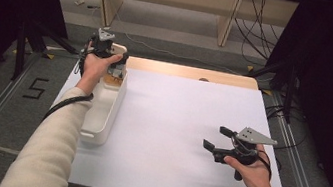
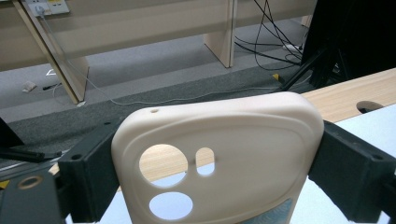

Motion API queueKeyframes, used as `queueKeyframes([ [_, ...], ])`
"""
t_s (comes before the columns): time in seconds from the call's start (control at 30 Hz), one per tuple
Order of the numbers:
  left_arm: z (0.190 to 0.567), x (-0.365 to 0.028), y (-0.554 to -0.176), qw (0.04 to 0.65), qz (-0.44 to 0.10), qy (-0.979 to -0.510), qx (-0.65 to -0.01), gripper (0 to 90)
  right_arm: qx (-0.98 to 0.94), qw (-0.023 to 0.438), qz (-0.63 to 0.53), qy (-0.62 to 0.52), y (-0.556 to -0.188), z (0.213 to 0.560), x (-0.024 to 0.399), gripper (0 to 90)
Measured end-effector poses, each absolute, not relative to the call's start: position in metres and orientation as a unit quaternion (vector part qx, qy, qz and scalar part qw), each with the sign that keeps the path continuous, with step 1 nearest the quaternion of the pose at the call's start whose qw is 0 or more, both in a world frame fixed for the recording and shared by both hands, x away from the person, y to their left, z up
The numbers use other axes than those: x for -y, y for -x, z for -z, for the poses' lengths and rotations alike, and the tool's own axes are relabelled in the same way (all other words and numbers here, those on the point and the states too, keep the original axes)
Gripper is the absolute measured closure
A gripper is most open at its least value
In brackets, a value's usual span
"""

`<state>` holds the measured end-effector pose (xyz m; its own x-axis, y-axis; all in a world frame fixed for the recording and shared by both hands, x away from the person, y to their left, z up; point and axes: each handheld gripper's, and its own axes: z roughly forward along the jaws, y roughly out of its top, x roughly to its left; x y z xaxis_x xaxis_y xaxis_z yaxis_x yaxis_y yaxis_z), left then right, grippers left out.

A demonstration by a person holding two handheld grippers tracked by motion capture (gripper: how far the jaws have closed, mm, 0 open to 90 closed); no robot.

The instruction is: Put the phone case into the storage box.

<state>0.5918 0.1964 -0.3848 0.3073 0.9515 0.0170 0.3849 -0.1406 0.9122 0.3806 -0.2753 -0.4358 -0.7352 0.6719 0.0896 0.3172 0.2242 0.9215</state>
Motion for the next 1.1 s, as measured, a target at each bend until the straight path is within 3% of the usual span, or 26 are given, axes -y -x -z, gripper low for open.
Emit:
queueKeyframes([
  [1.1,0.397,-0.194,-0.598,0.41,-0.304,-0.696,-0.505,10.0,-0.767,0.169,-0.528,-0.323,-0.38,0.436,0.275,15.7],
])
